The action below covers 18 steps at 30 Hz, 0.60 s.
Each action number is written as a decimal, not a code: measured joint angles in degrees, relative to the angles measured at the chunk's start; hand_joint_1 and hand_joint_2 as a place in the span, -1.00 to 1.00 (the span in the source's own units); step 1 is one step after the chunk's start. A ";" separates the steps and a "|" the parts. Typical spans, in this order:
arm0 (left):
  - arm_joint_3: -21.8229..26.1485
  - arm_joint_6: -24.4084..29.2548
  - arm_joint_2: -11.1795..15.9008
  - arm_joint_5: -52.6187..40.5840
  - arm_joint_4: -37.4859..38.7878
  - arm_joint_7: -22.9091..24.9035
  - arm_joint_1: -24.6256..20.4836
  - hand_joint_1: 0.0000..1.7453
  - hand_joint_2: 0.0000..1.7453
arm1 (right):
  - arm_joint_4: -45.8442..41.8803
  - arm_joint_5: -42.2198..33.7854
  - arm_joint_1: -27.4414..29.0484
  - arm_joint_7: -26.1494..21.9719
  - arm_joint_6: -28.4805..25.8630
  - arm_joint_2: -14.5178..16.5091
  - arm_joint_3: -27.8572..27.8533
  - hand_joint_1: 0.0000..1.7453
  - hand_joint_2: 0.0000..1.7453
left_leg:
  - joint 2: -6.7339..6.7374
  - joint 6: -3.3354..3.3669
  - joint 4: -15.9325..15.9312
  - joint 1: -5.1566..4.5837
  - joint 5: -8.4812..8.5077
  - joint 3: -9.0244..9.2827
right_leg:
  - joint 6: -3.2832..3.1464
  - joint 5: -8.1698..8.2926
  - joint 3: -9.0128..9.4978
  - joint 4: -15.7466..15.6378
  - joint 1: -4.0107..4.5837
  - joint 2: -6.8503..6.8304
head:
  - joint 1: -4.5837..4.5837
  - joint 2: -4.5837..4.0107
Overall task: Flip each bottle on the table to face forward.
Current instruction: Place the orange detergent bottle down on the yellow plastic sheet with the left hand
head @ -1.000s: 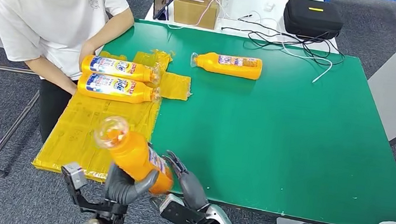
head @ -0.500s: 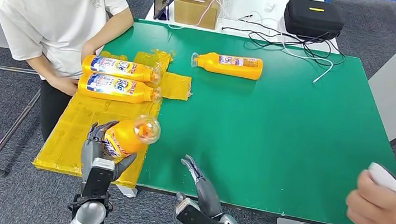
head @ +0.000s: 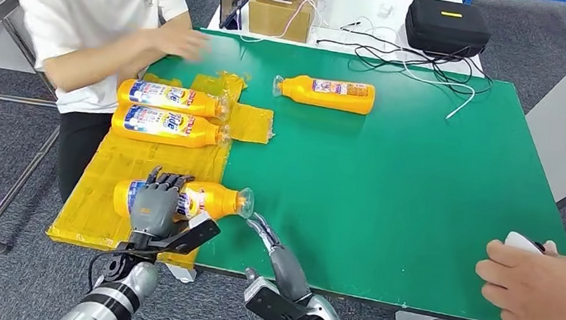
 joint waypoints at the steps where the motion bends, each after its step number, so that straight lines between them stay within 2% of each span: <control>1: -0.11 -0.92 0.15 -0.39 1.38 0.30 -0.89 -1.00 1.00 | 0.20 0.04 -0.15 -0.14 0.00 0.09 0.00 -1.00 -1.00 | 0.00 0.00 0.00 0.00 -0.01 0.05 | 0.00 0.00 0.04 0.00 0.00 0.00 | -0.01 0.01; 5: -0.91 -6.98 0.70 0.13 4.86 2.17 -3.24 -1.00 1.00 | 0.84 0.24 -0.42 -0.31 0.18 0.21 0.00 -1.00 -1.00 | -0.05 -0.02 -0.02 0.00 -0.03 0.30 | -0.02 -0.04 0.31 -0.01 0.01 -0.01 | -0.01 0.01; 11: -1.99 -14.71 1.00 2.30 5.74 5.53 -4.66 -1.00 1.00 | 1.50 1.22 -0.43 -0.01 0.81 0.19 0.00 -1.00 -1.00 | -0.27 -0.02 -0.05 0.00 -0.02 0.69 | -0.05 -0.08 0.72 -0.03 0.00 -0.06 | -0.01 0.00; 15: -2.90 -21.36 1.08 8.33 2.96 3.96 -4.10 -1.00 1.00 | 1.78 2.00 -0.32 0.28 0.80 0.19 0.00 -1.00 -1.00 | -0.59 -0.01 -0.05 -0.02 0.00 1.00 | -0.06 -0.16 0.82 -0.05 -0.02 -0.37 | 0.00 0.01; 18: -4.13 -24.65 1.08 13.57 -1.18 1.94 -2.06 -1.00 1.00 | 1.96 2.17 -0.14 0.25 0.57 0.15 0.00 -1.00 -1.00 | -0.62 0.00 -0.05 -0.03 0.02 1.02 | -0.06 -0.14 0.92 -0.05 -0.03 -0.41 | 0.01 0.01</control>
